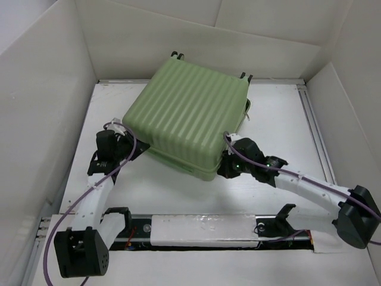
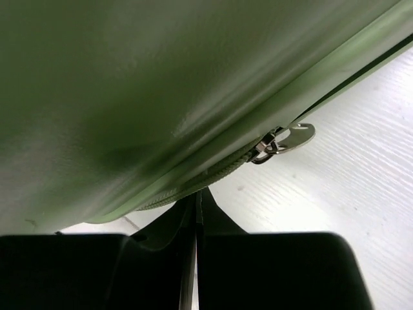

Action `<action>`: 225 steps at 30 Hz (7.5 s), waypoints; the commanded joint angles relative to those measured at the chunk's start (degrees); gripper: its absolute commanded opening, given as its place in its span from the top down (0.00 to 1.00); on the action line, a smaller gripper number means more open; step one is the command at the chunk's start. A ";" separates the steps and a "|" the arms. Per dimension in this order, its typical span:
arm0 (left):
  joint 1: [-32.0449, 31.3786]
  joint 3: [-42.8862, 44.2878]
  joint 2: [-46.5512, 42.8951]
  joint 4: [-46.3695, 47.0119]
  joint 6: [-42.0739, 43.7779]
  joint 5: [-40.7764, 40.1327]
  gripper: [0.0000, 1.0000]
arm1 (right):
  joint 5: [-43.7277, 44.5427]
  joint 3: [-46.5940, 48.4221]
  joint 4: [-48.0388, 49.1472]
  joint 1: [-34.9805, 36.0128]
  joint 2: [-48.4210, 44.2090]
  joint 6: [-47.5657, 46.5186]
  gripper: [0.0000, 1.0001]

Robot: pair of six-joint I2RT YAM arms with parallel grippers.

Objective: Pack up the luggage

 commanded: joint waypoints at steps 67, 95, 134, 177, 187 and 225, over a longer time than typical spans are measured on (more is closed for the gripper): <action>-30.35 -24.10 -3.69 39.52 -13.19 -29.28 0.55 | -26.45 -16.64 53.69 -17.62 2.14 -20.37 0.51; -32.37 -20.67 10.37 53.67 -14.34 -25.06 1.00 | 12.04 -22.00 36.04 13.47 -14.54 -0.36 1.00; -56.09 -19.52 18.63 66.32 -17.59 -23.47 1.00 | 42.46 17.98 19.68 34.59 17.80 8.55 1.00; 1.21 35.49 26.96 9.83 -7.94 -6.26 0.29 | 21.49 10.80 -1.17 -23.94 -8.85 -4.02 1.00; -2.65 23.03 36.30 24.02 -12.13 -0.71 0.32 | 14.08 5.78 11.22 -22.55 1.70 -4.63 1.00; -18.22 -1.17 -11.69 23.11 -15.15 -2.27 0.25 | 1.05 39.29 -2.30 -21.34 0.08 -19.75 0.51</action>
